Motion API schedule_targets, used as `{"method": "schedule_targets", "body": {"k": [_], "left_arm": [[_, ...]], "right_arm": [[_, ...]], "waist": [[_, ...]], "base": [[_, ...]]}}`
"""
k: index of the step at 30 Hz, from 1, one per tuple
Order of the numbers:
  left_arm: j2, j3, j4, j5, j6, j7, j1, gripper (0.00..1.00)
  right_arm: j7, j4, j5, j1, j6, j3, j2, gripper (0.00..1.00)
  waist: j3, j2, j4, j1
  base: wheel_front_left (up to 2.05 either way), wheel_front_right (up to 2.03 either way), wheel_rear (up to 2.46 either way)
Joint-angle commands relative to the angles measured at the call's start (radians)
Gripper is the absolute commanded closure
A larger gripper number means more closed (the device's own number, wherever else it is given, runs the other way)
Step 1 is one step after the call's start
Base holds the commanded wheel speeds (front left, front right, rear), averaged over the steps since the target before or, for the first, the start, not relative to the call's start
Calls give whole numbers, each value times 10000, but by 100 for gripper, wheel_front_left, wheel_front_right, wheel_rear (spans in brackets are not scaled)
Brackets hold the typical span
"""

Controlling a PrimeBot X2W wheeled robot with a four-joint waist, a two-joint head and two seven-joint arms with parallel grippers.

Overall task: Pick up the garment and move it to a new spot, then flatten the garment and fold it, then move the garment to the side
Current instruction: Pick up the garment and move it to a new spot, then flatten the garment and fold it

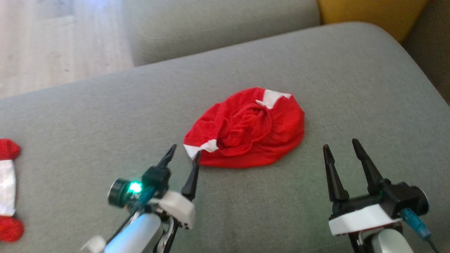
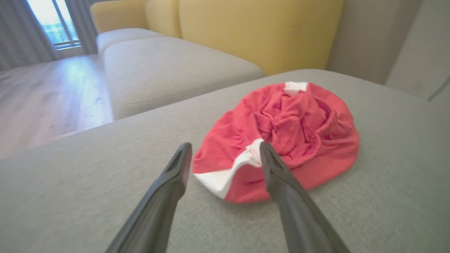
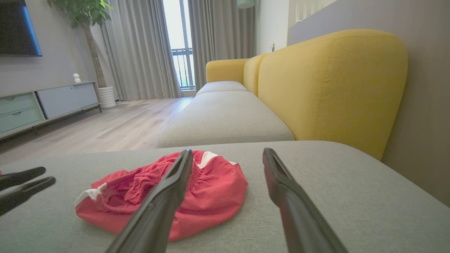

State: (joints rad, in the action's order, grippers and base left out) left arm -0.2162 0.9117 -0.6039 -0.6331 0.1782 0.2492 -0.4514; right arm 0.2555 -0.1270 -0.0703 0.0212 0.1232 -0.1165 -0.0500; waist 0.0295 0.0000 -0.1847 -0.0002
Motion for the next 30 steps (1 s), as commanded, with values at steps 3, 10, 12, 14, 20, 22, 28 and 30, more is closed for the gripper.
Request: {"method": "schedule_targets", "body": {"k": [3, 10, 12, 14, 20, 22, 28, 30], "left_arm": [[-488, -1742, 2059, 732, 817, 121, 1157, 0], [27, -4345, 5018, 2205, 1558, 124, 4138, 0], [237, -4782, 5525, 2840, 1432, 124, 4883, 0], [530, -5156, 5809, 3296, 1275, 124, 5426, 0], [1204, -6195, 6370, 4421, 941, 125, 6366, 0], [1342, -6402, 6428, 4600, 750, 125, 6548, 0], [1558, -6762, 6397, 5001, 293, 125, 6770, 0], [1593, -6843, 6371, 5085, 214, 125, 6809, 0]], "right_arm": [[63, 293, -145, 40, 75, -22, -4, 0], [63, 226, -427, 406, 75, 297, -3, 0], [63, 237, -515, 538, 75, 398, -3, 0], [63, 245, -582, 715, 75, 382, -3, 0], [63, 265, -483, 1276, 75, 123, -3, 0], [63, 289, -504, 1404, 75, 99, -3, 0], [63, 330, -503, 1486, 75, -133, -3, 0], [63, 340, -484, 1480, 75, -199, -3, 0]], "waist": [[-685, 0, 712, 2], [-1054, 0, 1038, 2], [-1146, 0, 1128, 2], [-1244, 0, 1208, 2], [-1482, 0, 1347, 2], [-1513, 0, 1399, 2], [-1593, 0, 1455, 2], [-1618, 0, 1447, 2]], "base": [[0, 0, 0], [0, 0, 0], [0, 0, 0], [0, 0, 0], [0, 0, 0], [0, 0, 0], [0, 0, 0], [0, 0, 0]]}}
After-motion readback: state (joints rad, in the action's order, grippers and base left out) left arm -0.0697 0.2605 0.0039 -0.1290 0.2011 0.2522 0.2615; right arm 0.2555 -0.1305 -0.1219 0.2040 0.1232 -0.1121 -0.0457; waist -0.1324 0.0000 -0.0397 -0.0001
